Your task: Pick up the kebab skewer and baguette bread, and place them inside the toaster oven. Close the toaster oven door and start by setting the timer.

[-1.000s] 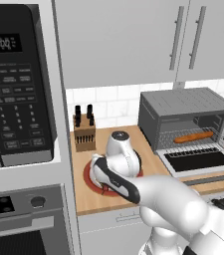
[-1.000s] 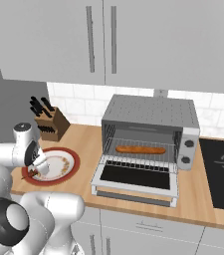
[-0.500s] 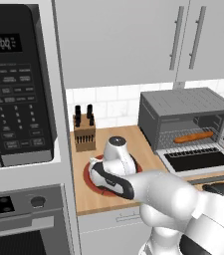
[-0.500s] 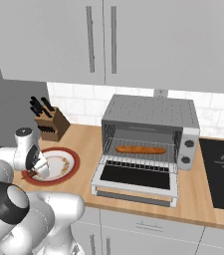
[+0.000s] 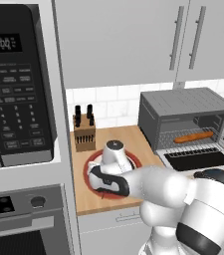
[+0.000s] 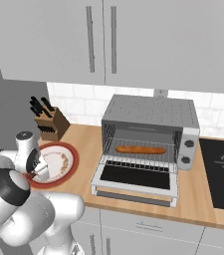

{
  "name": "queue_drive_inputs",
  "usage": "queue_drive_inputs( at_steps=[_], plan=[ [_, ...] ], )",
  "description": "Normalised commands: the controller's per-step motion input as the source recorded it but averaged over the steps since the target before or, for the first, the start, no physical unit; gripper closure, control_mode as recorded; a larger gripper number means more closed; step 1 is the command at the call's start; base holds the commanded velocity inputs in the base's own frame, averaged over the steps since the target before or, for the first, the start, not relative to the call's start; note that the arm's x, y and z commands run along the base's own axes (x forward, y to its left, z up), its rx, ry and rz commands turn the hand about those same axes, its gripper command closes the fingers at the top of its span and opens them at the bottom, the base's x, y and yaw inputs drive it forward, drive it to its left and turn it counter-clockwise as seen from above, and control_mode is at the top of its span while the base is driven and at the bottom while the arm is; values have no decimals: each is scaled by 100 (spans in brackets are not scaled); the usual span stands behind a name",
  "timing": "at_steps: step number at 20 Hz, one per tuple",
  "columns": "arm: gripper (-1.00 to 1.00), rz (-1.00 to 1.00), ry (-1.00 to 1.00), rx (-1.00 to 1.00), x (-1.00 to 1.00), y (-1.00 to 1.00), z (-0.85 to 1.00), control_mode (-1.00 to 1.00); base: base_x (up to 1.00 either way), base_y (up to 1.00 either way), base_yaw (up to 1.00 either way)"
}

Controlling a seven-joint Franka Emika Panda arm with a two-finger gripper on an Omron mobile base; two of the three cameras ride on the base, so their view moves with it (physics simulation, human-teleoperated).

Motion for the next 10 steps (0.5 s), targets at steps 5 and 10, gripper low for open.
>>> queue_drive_inputs(
  at_steps=[5,10],
  plan=[
    [100,0,0,0,1,3,-7,-100,0,0,0],
    [100,0,0,0,0,0,-5,-100,0,0,0]
  ],
)
